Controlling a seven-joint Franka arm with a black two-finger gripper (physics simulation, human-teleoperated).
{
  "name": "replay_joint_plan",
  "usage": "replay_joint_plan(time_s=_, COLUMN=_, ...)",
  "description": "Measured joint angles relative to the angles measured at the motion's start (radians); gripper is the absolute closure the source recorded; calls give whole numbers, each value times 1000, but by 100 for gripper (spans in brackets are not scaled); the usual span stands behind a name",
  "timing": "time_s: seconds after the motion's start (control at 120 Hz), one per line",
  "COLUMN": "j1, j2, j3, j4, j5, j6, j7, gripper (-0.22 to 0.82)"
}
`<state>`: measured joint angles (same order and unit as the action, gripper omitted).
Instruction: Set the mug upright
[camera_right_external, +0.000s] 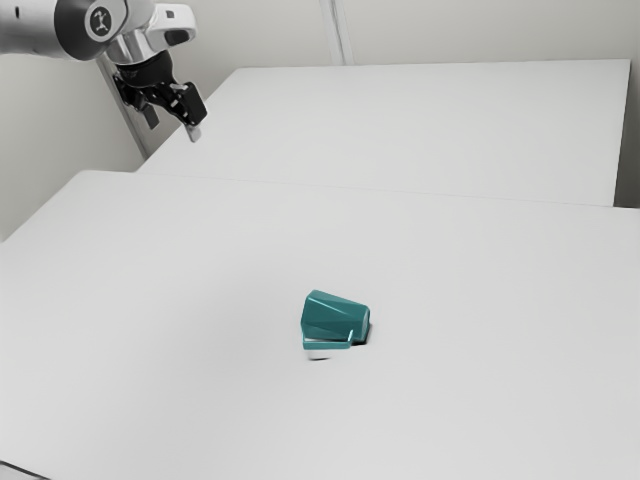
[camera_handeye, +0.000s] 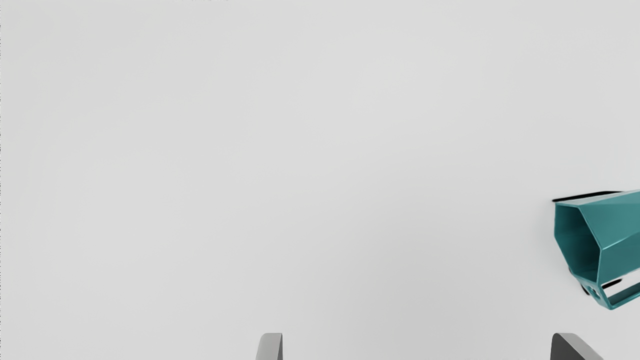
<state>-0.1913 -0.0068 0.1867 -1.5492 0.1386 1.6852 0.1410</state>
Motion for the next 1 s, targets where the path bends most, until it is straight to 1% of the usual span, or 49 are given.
replay_joint_plan(time_s=0.292, j1=15, j2=-21, j3=-6, j4=-11, j5=3, j6=5, j7=21, gripper=2)
replay_joint_plan(time_s=0.467, j1=32, j2=-61, j3=-6, j4=-81, j5=-4, j6=25, j7=26, gripper=2)
replay_joint_plan(time_s=0.617, j1=34, j2=-126, j3=-6, j4=-195, j5=-8, j6=77, j7=29, gripper=2)
replay_joint_plan(time_s=0.8, j1=32, j2=-158, j3=1, j4=-300, j5=-50, j6=128, j7=20, gripper=2)
replay_joint_plan(time_s=1.0, j1=18, j2=-214, j3=9, j4=-465, j5=-140, j6=226, j7=9, gripper=2)
